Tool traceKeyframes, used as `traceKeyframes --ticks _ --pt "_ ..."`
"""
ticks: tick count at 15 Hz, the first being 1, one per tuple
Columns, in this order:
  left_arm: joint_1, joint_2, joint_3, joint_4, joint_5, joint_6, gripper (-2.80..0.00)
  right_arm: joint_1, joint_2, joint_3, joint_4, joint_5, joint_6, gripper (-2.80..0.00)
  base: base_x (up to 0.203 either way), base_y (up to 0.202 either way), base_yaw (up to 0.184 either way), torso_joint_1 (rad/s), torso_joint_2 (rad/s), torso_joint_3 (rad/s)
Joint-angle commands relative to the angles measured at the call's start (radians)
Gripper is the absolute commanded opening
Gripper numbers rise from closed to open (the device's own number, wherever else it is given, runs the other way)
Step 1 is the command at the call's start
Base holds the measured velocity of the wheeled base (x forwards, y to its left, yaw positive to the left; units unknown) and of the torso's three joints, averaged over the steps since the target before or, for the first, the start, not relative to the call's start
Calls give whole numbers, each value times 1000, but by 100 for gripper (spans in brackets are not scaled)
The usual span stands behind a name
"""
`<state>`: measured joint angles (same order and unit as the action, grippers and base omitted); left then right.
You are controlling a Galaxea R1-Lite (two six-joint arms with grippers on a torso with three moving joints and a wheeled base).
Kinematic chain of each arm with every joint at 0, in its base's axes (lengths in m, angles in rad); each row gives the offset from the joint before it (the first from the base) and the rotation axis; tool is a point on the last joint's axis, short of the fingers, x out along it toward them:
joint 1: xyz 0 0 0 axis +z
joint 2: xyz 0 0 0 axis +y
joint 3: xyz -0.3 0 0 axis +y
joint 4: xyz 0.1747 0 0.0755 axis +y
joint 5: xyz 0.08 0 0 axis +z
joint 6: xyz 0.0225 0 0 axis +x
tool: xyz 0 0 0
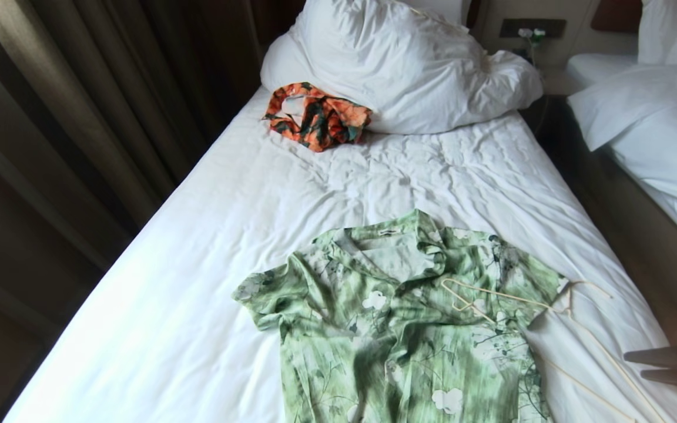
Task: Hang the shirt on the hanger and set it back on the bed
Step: Lift the shirt and hanger
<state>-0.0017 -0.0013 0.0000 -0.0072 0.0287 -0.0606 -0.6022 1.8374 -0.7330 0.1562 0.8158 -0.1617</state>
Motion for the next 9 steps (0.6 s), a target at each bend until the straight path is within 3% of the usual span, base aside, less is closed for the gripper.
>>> traceKeyframes --ticks 1,4,6,9 --pt "0 1 2 0 0 -1 -280 -34 87 -6 3 100 -117 0 0 0 0 0 0 0" --pt "0 1 2 0 0 -1 -280 -20 145 -24 0 172 -173 0 0 0 0 0 0 0" --pt "0 1 2 0 0 -1 -280 -21 193 -31 7 186 -310 0 0 0 0 0 0 0" --pt "0 1 2 0 0 -1 -280 -19 198 -38 3 187 -319 0 0 0 0 0 0 0"
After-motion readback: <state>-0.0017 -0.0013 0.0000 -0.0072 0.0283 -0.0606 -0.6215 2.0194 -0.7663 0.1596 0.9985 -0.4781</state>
